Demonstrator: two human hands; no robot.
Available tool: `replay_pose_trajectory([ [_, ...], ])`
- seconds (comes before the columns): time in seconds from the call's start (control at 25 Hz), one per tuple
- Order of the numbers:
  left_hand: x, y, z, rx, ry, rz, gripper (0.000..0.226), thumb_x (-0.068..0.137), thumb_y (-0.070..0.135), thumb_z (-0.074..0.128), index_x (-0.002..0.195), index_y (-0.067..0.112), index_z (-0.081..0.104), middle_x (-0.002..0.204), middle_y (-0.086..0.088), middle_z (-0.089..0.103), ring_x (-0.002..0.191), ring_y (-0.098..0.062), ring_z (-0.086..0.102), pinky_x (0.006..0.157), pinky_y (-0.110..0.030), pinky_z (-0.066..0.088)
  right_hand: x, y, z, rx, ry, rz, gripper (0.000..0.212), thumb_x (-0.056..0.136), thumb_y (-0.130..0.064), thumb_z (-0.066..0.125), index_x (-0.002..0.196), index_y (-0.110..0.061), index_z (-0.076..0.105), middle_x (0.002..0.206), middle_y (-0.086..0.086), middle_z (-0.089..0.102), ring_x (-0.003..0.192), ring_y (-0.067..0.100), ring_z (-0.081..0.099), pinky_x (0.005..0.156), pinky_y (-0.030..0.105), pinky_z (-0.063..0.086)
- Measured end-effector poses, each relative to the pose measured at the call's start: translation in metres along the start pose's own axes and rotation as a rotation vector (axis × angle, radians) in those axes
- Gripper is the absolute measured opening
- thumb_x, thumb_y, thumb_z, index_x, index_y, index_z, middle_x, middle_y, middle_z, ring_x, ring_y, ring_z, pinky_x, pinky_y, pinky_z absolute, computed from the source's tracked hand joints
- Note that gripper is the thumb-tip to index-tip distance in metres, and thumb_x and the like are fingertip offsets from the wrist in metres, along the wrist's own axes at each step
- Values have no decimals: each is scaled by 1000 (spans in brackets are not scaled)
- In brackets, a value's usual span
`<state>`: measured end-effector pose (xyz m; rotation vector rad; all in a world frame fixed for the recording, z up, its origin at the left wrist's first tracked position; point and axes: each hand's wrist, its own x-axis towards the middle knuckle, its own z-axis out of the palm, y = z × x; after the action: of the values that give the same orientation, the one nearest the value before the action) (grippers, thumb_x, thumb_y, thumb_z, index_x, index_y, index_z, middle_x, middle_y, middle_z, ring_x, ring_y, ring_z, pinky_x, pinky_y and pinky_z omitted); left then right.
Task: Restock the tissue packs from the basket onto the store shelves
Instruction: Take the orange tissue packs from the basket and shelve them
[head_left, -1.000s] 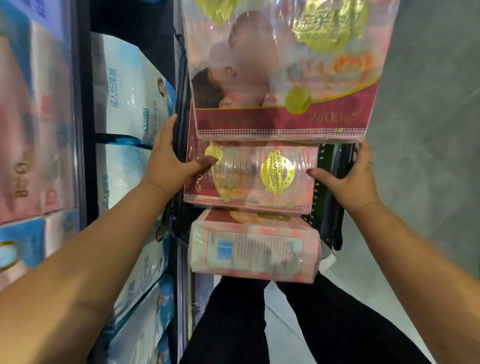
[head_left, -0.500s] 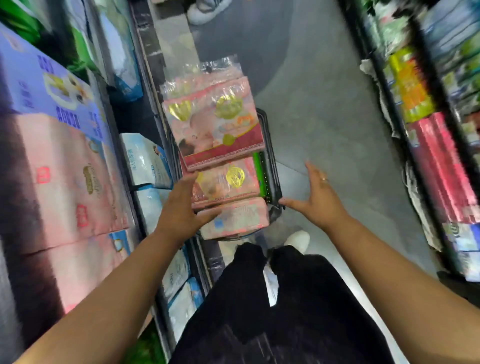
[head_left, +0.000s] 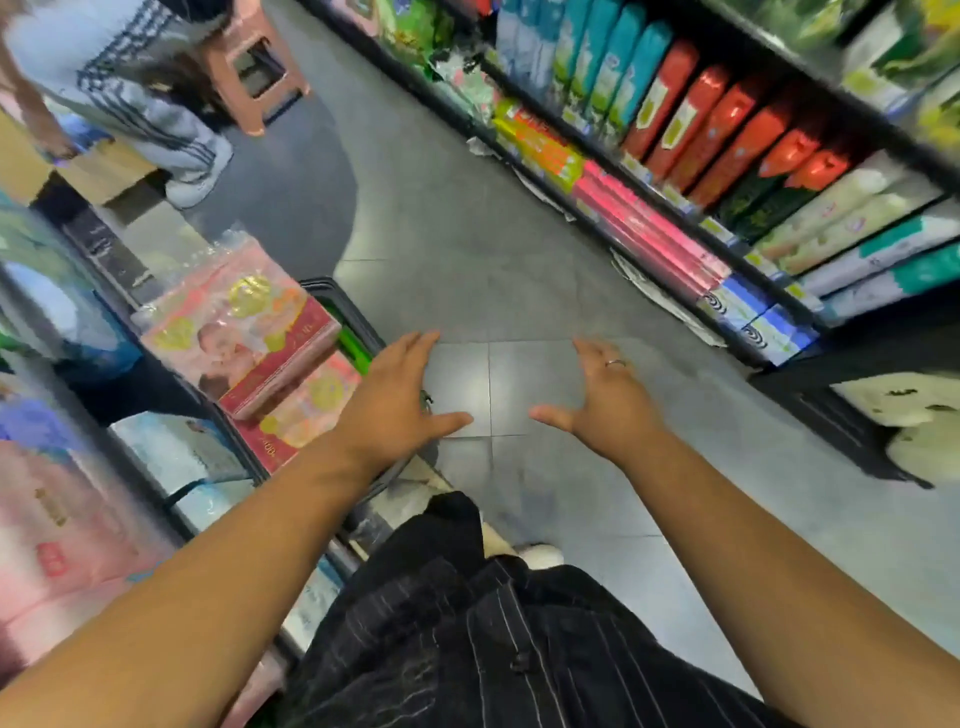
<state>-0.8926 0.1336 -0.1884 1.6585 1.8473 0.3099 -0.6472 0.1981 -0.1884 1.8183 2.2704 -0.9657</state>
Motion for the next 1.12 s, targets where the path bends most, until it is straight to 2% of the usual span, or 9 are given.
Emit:
replay_pose_trajectory([
  [0.28, 31, 181, 90, 256, -228, 358, 105, 73, 60, 71, 153, 21, 14, 157, -10, 19, 144, -27, 19, 117, -41, 22, -130, 157, -53, 63, 236, 328, 109, 69, -77, 61, 153, -24, 17, 156, 10, 25, 141, 31, 27, 115, 43, 25],
  [0.48, 47, 316, 162, 427, -328, 691, 105, 73, 57, 72, 153, 21, 14, 159, -11, 16, 147, -27, 13, 120, -38, 11, -220, 252, -69, 88, 398, 597, 105, 71, -80, 54, 152, -24, 19, 156, 11, 26, 140, 31, 29, 115, 42, 24],
  [0.64, 44, 424, 236, 532, -462, 947, 106, 74, 61, 69, 154, 22, 12, 159, -12, 14, 147, -28, 12, 120, -41, 13, -290, 319, -73, 217, 488, 856, 105, 72, -80, 54, 153, -26, 15, 159, 9, 19, 144, 30, 22, 118, 47, 19],
  [0.88, 23, 574, 346, 597, -641, 1283, 106, 73, 63, 68, 154, 26, 11, 160, -7, 12, 148, -24, 9, 120, -39, 11, -369, 401, -82, 351, 583, 1210, 105, 73, -80, 54, 153, -27, 13, 159, 8, 19, 143, 30, 22, 117, 48, 20],
  [1.0, 1, 645, 399, 637, -694, 1513, 106, 71, 64, 70, 153, 21, 19, 157, -13, 21, 145, -32, 20, 118, -43, 19, -412, 436, -81, 423, 674, 1391, 104, 73, -80, 54, 153, -27, 15, 158, 8, 20, 143, 30, 25, 117, 47, 21],
  [1.12, -36, 703, 443, 698, -762, 1664, 104, 74, 67, 64, 153, 25, 11, 158, -9, 16, 146, -29, 16, 118, -42, 19, -455, 460, -76, 499, 696, 1540, 103, 74, -80, 51, 153, -28, 13, 159, 7, 17, 144, 29, 22, 118, 47, 20],
])
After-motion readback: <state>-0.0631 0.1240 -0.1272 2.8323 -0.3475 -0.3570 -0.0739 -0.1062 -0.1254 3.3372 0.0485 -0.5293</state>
